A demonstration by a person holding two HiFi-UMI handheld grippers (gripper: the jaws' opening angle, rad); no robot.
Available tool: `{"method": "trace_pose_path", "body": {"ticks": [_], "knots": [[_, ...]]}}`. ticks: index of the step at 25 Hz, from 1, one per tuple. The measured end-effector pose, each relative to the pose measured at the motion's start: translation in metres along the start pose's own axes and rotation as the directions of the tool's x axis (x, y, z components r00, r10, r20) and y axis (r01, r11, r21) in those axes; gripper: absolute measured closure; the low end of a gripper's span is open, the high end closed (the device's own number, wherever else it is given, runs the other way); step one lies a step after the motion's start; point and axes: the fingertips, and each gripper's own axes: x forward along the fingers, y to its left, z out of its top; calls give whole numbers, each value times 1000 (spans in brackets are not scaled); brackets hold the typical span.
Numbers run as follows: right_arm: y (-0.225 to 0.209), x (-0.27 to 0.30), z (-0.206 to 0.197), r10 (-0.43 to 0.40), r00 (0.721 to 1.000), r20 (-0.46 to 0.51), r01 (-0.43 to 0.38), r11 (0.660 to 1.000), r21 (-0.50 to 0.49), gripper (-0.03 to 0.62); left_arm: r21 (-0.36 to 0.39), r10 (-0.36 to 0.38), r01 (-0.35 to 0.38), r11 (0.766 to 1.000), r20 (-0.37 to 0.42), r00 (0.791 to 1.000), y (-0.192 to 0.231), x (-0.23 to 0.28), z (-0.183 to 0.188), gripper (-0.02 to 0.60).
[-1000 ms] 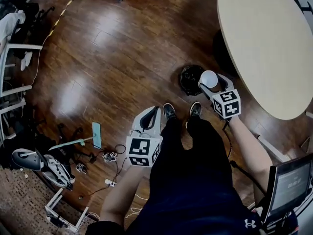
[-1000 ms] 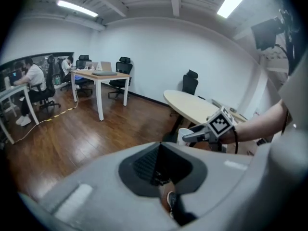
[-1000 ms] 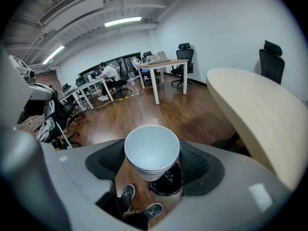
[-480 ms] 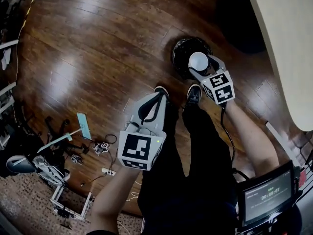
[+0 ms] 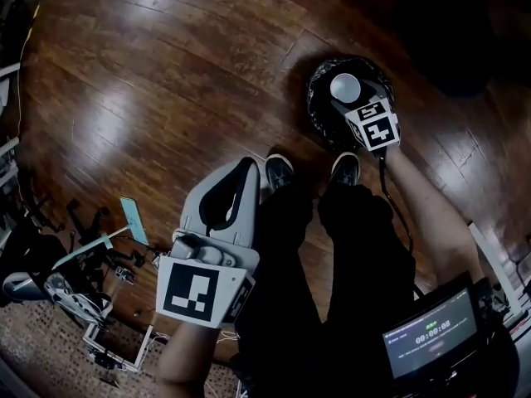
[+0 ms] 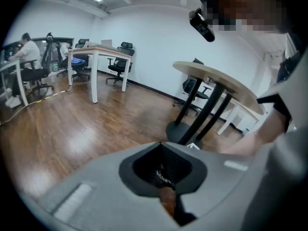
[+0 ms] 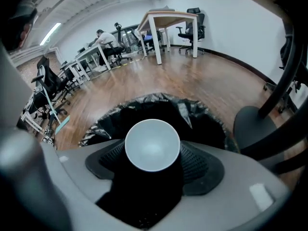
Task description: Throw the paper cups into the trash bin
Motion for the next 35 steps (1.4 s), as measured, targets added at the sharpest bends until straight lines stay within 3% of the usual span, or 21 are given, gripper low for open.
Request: {"method": "trace_pose_path", "body": {"ticks": [5, 10, 16, 21, 27, 29, 33, 35], "knots": [[2, 36, -14, 17, 996, -87, -19, 1000, -13, 235, -32, 10, -10, 999, 23, 1000, 12, -3, -7, 578], [-8, 44, -12, -26, 987, -157, 24, 1000, -15, 234, -70, 11, -9, 997, 25, 1000, 24, -32, -12, 578], [-8, 73, -40, 23, 967, -254, -33, 999, -34, 221, -100, 51, -47, 994, 37, 998, 38, -21, -31, 578], [-3, 44, -23, -1, 974, -225, -8, 999, -42, 221, -122, 68, -62, 991, 40, 997, 31, -41, -19, 578], [32, 6, 8, 60, 992, -115, -64, 997, -34, 237, -128, 70, -61, 990, 67, 995, 22, -53, -7, 578], [43, -36, 23, 68, 995, -78, -69, 997, -15, 269, -118, 49, -40, 992, 72, 996, 7, -71, 6, 578], [57, -133, 67, 62, 998, 9, -62, 996, 59, 454, -69, 27, -24, 997, 52, 998, -23, -111, 38, 578], [72, -188, 81, 53, 998, 46, -58, 992, 111, 501, -38, -2, 5, 999, 59, 998, -39, -132, 55, 578]]}}
